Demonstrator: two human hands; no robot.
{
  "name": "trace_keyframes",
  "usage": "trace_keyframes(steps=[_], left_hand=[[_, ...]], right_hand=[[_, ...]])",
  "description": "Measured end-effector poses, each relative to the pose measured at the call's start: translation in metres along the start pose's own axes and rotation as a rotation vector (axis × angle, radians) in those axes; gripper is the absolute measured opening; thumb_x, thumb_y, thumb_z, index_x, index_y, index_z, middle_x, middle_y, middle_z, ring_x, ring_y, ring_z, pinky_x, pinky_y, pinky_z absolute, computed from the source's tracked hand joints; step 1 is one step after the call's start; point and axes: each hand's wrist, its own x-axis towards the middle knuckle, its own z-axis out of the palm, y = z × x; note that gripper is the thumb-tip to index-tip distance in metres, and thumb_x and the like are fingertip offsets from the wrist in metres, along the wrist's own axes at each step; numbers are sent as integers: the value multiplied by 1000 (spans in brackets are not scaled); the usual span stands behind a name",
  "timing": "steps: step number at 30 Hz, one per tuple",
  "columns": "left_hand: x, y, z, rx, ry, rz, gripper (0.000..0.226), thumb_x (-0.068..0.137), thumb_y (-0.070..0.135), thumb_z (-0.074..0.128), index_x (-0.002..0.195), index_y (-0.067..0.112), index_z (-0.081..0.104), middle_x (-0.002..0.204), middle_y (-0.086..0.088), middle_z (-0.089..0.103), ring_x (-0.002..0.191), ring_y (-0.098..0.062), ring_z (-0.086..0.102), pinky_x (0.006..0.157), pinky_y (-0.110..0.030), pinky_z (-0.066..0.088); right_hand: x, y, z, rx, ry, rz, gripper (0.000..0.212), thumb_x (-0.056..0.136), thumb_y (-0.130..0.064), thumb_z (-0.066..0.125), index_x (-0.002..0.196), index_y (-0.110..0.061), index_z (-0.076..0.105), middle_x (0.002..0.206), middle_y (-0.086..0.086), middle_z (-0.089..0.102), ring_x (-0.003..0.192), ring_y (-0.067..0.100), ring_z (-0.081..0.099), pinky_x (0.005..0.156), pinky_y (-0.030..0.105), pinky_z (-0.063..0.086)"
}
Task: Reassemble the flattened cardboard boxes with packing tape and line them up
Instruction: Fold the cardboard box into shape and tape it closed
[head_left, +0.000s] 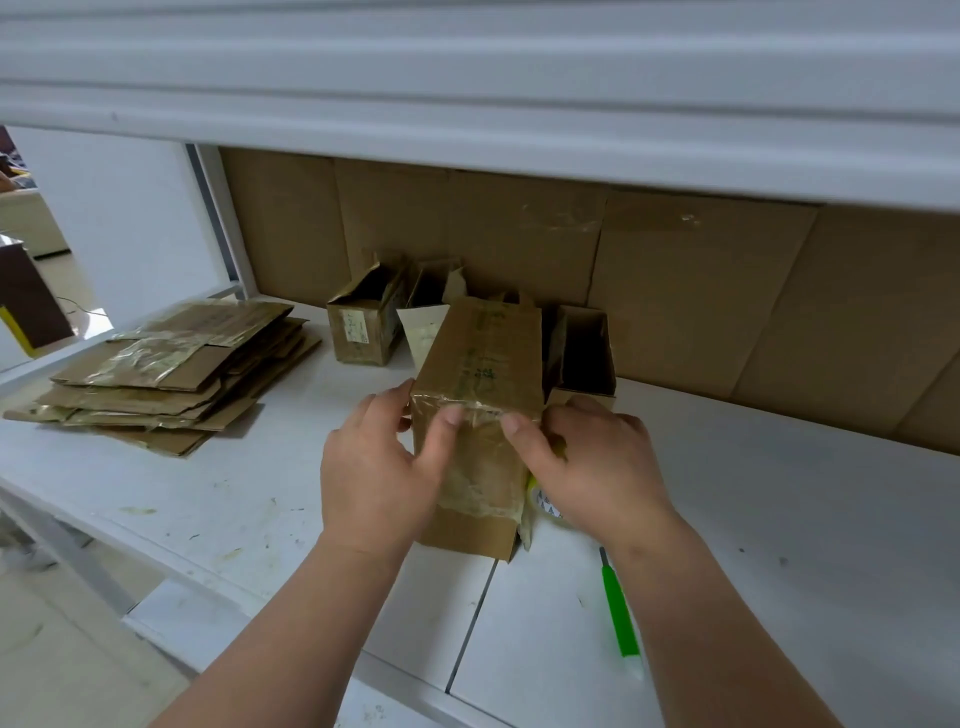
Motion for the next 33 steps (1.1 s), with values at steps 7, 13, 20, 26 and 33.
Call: trace_keyframes(steps=[7, 13, 20, 26, 33], left_hand=[[6, 2, 4, -229, -18, -245, 32, 80, 44, 75, 106, 26, 73, 91, 14, 63, 85, -1, 58, 65, -12, 39], [4, -9, 3, -305, -3, -254, 25, 94, 31, 64, 116, 25, 73, 88, 19, 63, 86, 7, 57, 67, 1, 34], [28, -32, -5, -445, 77, -394, 29, 97, 28, 61, 124, 24, 69, 110, 12, 71, 106, -4, 63, 89, -17, 43], [29, -24, -19, -265, -183, -130, 74, 90, 63, 49, 154, 33, 27, 142, 18, 42, 123, 5, 39, 94, -17, 33], [31, -29, -21, -77, -365, -5, 113, 63, 70, 60, 158, 34, 9, 164, 3, 12, 137, -1, 28, 101, -18, 25]], right_hand=[[4, 2, 0, 49, -71, 41, 60, 90, -67, 22, 82, -22, 62, 87, -10, 52, 83, 15, 56, 82, 34, 45], [-1, 12, -12, 399, -272, 131, 7, 86, -42, 57, 81, -38, 60, 99, -11, 52, 93, 9, 52, 70, 21, 37], [-9, -3, -8, 800, -411, 155, 31, 83, -11, 72, 94, -40, 72, 106, -12, 68, 97, 8, 65, 83, 25, 53], [-18, -19, 26, 1282, -374, 246, 34, 72, -1, 75, 100, -17, 65, 89, 0, 72, 79, 10, 67, 68, 23, 53], [-28, -23, 46, 1600, -380, 240, 44, 74, -8, 60, 118, -7, 55, 104, 11, 70, 88, 23, 67, 76, 34, 54]])
